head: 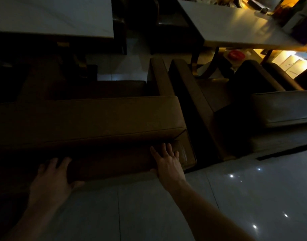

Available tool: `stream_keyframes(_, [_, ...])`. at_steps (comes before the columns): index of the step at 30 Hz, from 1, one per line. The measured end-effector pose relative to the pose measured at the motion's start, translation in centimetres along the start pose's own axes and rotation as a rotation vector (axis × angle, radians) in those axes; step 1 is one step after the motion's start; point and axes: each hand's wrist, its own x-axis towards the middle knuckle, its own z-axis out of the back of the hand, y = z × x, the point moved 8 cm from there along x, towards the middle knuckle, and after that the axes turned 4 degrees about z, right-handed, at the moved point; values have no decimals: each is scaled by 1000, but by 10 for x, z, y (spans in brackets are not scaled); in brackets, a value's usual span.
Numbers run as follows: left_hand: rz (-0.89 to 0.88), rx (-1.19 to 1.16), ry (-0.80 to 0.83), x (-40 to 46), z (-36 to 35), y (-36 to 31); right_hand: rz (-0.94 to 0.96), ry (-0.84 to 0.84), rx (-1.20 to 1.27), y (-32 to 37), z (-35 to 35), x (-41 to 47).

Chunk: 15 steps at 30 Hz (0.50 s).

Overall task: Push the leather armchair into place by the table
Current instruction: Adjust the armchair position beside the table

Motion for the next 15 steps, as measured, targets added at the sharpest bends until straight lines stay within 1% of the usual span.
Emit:
stream_keyframes(7, [14,-21,-28,-25,-4,-3,-11,-10,-3,-5,-5,-14])
stream_keyframes(10, [34,-19,8,-34,-12,-2,-5,1,0,-8,-9,-21])
stream_keyframes(15, [-1,-46,-29,-33,-14,0,-5,-13,-16,-7,-8,-20])
